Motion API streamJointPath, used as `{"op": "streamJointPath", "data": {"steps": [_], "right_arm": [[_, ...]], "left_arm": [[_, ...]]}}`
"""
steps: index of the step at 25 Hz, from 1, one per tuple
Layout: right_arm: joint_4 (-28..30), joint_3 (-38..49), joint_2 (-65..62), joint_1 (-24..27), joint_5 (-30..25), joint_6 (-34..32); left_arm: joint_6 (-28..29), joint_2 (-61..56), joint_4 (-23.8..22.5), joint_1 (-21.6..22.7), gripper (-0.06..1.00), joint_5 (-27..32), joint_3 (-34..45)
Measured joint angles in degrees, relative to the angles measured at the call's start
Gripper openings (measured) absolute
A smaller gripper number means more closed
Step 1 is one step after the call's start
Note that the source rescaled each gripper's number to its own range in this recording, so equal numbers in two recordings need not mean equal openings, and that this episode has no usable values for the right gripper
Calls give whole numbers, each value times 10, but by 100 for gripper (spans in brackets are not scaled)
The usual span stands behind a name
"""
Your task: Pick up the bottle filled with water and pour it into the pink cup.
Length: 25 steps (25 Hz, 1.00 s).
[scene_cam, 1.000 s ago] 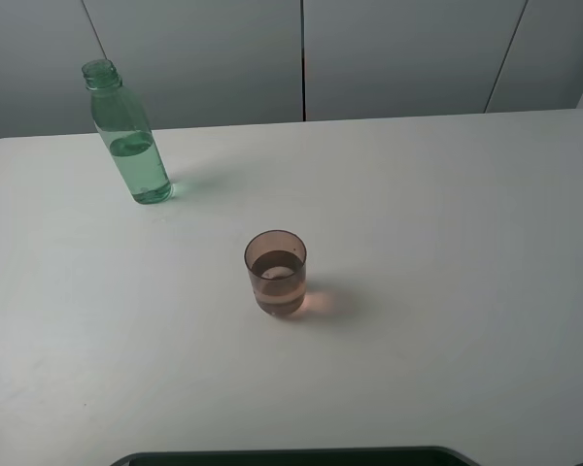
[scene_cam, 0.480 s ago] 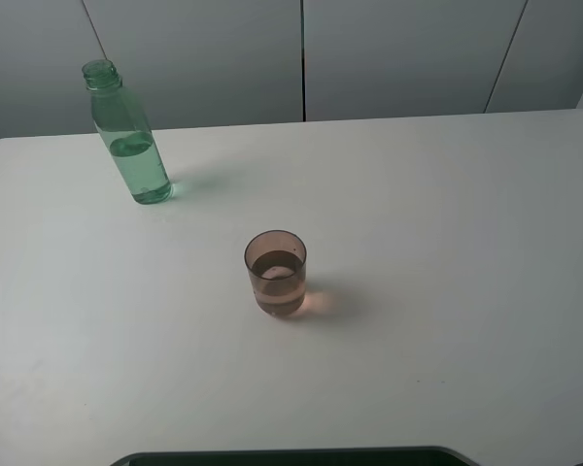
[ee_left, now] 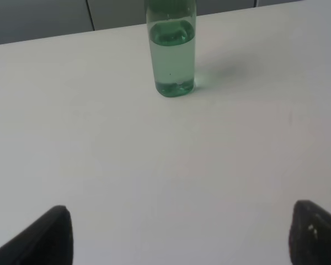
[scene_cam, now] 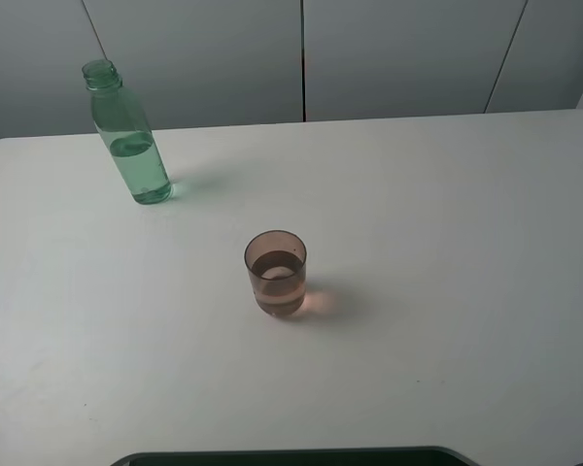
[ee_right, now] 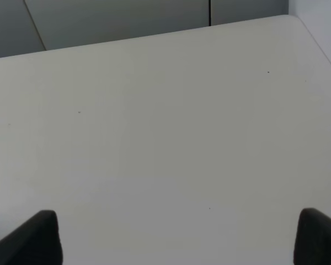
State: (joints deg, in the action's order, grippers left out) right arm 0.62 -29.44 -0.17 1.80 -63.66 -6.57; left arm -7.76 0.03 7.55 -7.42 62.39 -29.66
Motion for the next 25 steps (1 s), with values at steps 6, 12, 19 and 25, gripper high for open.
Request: {"op": "streamJointPath", "data": {"steps": [6, 12, 19, 25], "right_arm": [[0, 0, 0, 0, 0, 0], [0, 0, 0, 0, 0, 0], [0, 0, 0, 0, 0, 0], [0, 0, 0, 0, 0, 0]], "left_arm": [[0, 0, 0, 0, 100, 0, 0], [1, 0, 0, 0, 100, 0, 0], [1, 0, -1, 0, 100, 0, 0], [1, 0, -1, 0, 100, 0, 0]]}}
